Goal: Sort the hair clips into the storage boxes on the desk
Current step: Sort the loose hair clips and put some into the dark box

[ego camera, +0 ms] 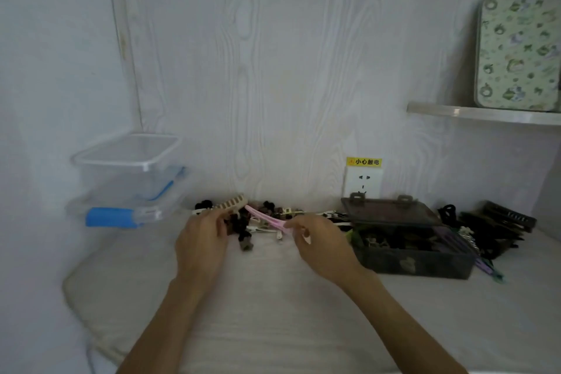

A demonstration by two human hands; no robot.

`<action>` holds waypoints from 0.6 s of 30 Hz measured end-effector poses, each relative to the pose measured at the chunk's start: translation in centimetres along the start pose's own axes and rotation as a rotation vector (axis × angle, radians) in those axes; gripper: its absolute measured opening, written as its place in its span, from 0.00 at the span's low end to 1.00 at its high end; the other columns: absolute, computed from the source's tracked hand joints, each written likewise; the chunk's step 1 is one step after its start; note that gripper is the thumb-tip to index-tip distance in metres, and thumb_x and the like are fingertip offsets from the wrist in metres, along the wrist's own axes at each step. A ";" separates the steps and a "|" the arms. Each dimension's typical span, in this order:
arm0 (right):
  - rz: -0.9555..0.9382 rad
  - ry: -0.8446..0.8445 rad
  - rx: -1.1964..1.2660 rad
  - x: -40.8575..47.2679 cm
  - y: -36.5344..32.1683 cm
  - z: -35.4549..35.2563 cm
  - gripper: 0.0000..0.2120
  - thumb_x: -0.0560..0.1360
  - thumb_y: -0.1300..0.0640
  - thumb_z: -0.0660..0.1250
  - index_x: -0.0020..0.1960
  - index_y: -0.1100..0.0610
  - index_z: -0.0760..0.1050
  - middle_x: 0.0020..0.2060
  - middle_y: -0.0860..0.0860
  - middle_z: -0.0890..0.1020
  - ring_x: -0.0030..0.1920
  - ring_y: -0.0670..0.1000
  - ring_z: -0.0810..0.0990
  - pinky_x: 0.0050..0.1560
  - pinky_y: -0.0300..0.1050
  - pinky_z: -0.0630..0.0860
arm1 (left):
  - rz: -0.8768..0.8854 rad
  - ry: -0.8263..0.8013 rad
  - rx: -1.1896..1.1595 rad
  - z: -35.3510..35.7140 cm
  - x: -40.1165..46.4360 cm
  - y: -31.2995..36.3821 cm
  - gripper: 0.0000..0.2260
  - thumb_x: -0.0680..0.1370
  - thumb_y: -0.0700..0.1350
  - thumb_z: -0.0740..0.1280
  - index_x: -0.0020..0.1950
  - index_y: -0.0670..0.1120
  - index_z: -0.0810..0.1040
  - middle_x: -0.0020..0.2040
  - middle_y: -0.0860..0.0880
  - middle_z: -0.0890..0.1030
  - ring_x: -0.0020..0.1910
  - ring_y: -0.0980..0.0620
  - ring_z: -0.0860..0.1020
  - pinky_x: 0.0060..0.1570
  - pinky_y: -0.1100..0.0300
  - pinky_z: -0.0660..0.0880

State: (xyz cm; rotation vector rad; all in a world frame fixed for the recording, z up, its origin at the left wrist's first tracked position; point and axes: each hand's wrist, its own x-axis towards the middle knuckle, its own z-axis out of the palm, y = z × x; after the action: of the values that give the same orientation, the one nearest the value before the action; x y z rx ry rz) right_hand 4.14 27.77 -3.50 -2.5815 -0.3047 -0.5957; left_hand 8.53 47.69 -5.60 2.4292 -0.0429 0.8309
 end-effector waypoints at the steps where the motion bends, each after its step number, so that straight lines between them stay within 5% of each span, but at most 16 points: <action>1: 0.005 -0.035 -0.020 0.5 -0.6 1.4 0.14 0.78 0.57 0.59 0.62 0.51 0.74 0.56 0.50 0.79 0.55 0.49 0.75 0.52 0.38 0.71 | -0.002 -0.027 0.032 -0.1 0.0 -0.9 0.12 0.77 0.39 0.61 0.57 0.45 0.79 0.52 0.43 0.81 0.51 0.42 0.78 0.47 0.50 0.75; 4: -0.013 -0.152 -0.135 1.7 -2.3 5.1 0.23 0.79 0.49 0.57 0.72 0.53 0.61 0.67 0.52 0.69 0.67 0.53 0.65 0.67 0.45 0.62 | -0.082 -0.021 0.007 -0.4 -0.1 -2.0 0.14 0.76 0.36 0.62 0.60 0.44 0.76 0.57 0.44 0.76 0.56 0.43 0.74 0.50 0.50 0.73; 7: -0.027 -0.158 -0.208 2.6 -3.1 7.5 0.29 0.76 0.40 0.56 0.73 0.52 0.56 0.72 0.50 0.62 0.72 0.53 0.59 0.70 0.49 0.57 | -0.186 -0.019 0.002 -0.8 -0.5 -1.4 0.14 0.74 0.35 0.62 0.60 0.43 0.73 0.57 0.44 0.75 0.58 0.44 0.72 0.52 0.52 0.71; 12: -0.124 -0.055 -0.421 3.7 -3.0 8.9 0.29 0.75 0.39 0.45 0.69 0.50 0.67 0.63 0.51 0.76 0.61 0.56 0.73 0.57 0.52 0.70 | -0.231 -0.152 0.131 -0.5 -0.7 -1.7 0.15 0.76 0.36 0.59 0.62 0.42 0.69 0.59 0.45 0.75 0.61 0.46 0.71 0.53 0.54 0.71; 18: -0.168 -0.081 -0.189 3.1 -2.6 7.5 0.18 0.77 0.50 0.60 0.66 0.49 0.70 0.58 0.50 0.78 0.60 0.53 0.72 0.58 0.46 0.68 | -0.248 -0.059 -0.072 -1.0 -1.1 -2.3 0.18 0.73 0.32 0.62 0.61 0.44 0.70 0.55 0.45 0.77 0.54 0.45 0.75 0.47 0.50 0.74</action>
State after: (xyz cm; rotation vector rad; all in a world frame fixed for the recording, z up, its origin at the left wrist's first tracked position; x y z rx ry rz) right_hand 8.77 34.00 -7.05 -2.7859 -0.5193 -0.6049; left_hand 7.58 49.93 -6.74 2.3310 0.1982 0.6349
